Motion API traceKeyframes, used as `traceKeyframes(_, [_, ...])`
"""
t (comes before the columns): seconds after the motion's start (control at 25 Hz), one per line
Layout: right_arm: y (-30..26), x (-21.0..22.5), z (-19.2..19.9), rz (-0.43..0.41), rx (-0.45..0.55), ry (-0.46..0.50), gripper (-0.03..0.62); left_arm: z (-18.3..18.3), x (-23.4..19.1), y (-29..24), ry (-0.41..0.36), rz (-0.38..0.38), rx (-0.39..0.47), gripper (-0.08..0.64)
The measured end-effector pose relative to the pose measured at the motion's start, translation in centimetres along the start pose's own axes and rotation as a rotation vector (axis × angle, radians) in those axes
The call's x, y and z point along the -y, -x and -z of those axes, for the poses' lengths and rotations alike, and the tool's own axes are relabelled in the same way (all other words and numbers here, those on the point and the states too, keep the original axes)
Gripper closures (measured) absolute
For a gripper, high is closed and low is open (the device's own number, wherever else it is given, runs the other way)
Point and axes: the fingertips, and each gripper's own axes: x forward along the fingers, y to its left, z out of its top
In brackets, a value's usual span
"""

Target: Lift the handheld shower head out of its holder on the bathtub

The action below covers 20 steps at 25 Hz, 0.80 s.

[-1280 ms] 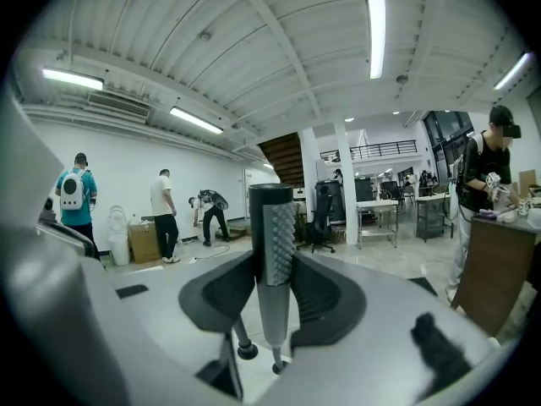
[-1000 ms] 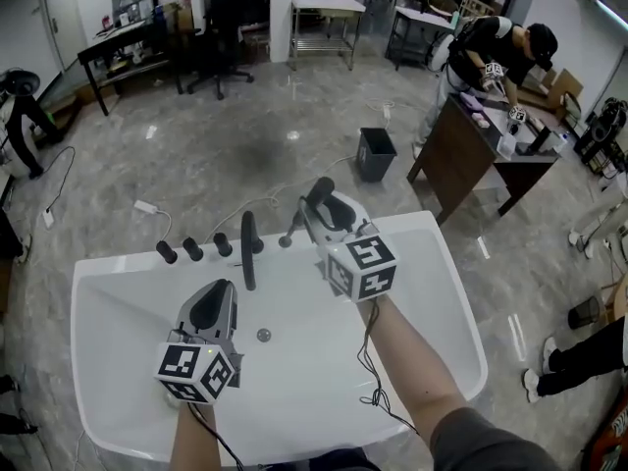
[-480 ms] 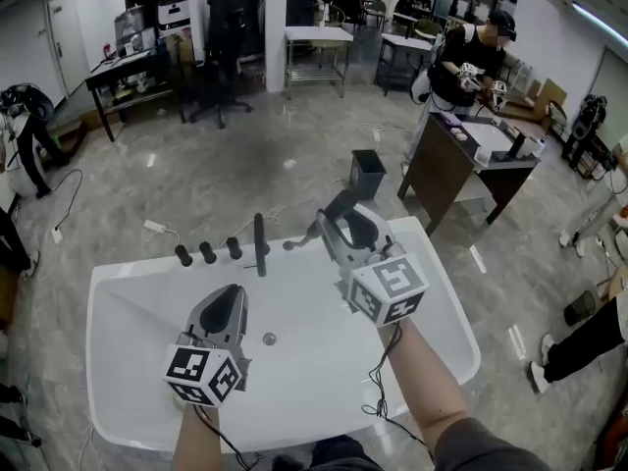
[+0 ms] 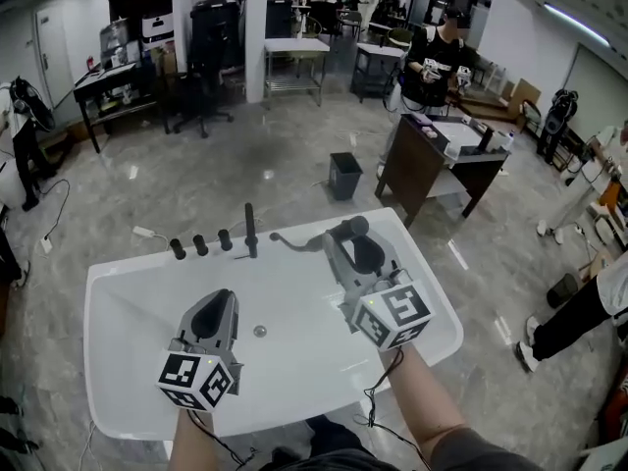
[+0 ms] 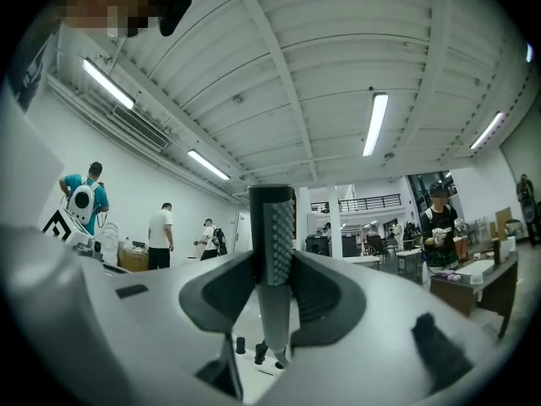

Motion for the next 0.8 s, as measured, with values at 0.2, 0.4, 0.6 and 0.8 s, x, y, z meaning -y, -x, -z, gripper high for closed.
traceKeyframes(0.2, [4.9, -2.5, 0.2, 0.044, 0.009, -0.033, 0.453, -0.2, 1.3, 3.6, -0.004, 0.025, 0.012, 0.52])
traceKeyframes(0.4, [9.7, -4.4, -0.3, 0.089, 0.041, -0.056, 0.453, -0.3, 2.7, 6.9, -0.01, 0.045, 0.026, 0.52])
traceKeyframes(0.6, [13.5, -6.7, 0.3, 0.117, 0.033, -0.047, 0.453, 0.0, 3.8, 9.8, -0.006, 0.066, 0.026, 0.52])
traceKeyframes(0.8, [15.9, -7.9, 3.1, 0.15, -0.013, -0.097, 0.453, 1.1, 4.7, 11.5, 0.01, 0.082, 0.009, 0.52])
